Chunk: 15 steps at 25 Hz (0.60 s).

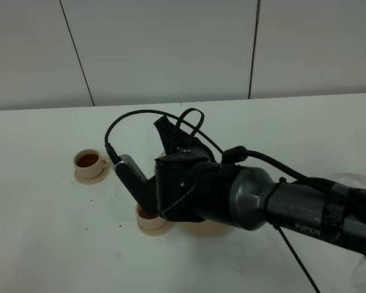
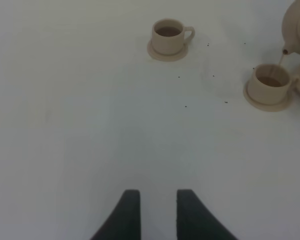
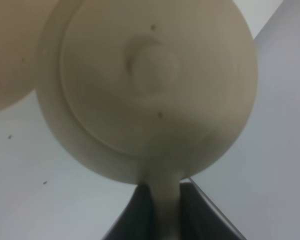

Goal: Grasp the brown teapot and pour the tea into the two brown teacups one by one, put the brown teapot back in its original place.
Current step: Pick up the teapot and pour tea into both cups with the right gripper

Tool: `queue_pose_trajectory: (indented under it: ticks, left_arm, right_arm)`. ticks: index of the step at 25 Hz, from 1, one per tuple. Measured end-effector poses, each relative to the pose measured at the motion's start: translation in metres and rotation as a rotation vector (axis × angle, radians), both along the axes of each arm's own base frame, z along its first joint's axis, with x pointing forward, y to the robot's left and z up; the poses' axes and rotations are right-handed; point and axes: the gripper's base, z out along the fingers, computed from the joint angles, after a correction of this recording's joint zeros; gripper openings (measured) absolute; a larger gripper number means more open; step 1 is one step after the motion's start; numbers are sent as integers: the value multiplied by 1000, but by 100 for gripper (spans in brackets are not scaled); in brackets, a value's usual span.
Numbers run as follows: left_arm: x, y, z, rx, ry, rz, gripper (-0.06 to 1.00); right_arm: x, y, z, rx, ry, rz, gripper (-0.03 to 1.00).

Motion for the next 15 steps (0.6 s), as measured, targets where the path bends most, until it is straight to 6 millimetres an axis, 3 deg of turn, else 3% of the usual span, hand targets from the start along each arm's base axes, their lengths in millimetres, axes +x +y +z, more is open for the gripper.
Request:
queue_pose_trajectory:
  ticks: [15]
  left_arm:
    - [0,0,0,0,0,0,25]
  right_arm:
    - [-3,3,1,-7,-9,15,9]
